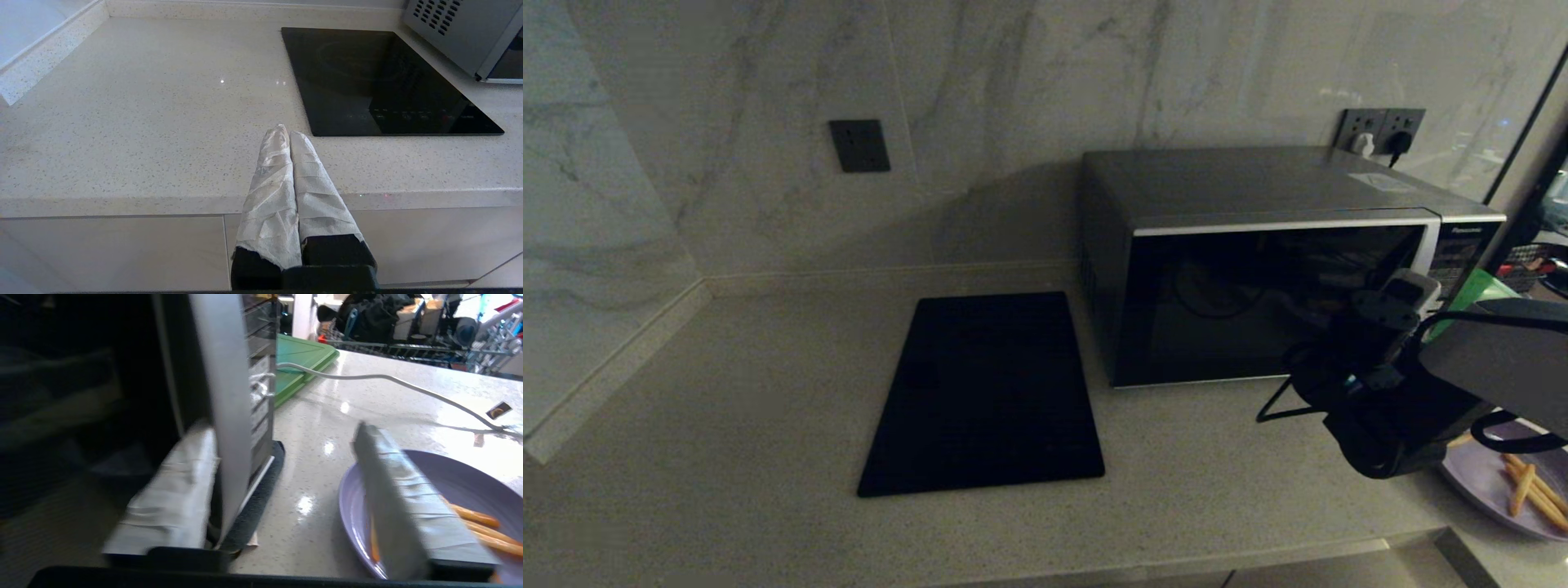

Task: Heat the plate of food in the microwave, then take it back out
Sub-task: Open the microwave oven

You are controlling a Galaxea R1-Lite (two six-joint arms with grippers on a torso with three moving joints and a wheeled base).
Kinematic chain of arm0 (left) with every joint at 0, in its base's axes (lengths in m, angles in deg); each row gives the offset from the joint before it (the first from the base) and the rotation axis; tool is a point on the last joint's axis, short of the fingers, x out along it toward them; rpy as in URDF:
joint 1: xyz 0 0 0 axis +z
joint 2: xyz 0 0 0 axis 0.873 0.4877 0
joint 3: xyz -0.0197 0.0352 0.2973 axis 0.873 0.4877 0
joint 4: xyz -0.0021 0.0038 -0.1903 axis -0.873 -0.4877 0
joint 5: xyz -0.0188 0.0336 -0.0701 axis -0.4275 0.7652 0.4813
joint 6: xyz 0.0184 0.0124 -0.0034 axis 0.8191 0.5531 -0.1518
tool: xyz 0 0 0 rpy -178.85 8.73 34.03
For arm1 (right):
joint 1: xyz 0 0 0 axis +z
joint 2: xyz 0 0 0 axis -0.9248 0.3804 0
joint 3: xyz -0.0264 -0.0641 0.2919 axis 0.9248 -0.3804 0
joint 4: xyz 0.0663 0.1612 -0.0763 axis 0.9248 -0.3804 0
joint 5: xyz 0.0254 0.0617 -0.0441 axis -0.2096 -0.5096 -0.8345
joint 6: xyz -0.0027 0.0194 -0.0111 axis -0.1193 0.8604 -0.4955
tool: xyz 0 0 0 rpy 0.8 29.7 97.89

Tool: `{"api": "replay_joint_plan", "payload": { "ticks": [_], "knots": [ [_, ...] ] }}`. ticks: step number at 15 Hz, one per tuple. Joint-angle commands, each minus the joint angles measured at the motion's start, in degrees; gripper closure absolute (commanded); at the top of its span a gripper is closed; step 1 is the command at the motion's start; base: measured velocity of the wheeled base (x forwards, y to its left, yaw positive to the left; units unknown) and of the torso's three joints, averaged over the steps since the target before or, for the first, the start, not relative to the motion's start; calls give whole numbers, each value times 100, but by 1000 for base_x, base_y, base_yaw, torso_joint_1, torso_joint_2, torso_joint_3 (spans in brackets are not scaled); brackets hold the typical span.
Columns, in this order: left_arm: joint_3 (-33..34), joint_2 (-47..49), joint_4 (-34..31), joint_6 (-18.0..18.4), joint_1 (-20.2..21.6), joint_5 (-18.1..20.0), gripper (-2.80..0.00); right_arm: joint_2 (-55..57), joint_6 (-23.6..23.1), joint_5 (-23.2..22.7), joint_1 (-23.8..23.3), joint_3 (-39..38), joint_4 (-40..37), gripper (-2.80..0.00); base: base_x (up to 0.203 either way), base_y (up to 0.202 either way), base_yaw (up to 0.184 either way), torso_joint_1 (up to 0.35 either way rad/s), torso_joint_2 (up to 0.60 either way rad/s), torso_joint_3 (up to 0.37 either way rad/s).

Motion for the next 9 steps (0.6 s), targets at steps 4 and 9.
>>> {"api": "replay_joint_plan", "payload": {
  "ticks": [4,9],
  "knots": [
    [0,9,4,-4,3,-3,0,-12,-3,108,34,-47,58,0,0,0,0,0,0,0],
    [0,9,4,-4,3,-3,0,-100,-6,145,34,-130,59,0,0,0,0,0,0,0]
  ]
}}
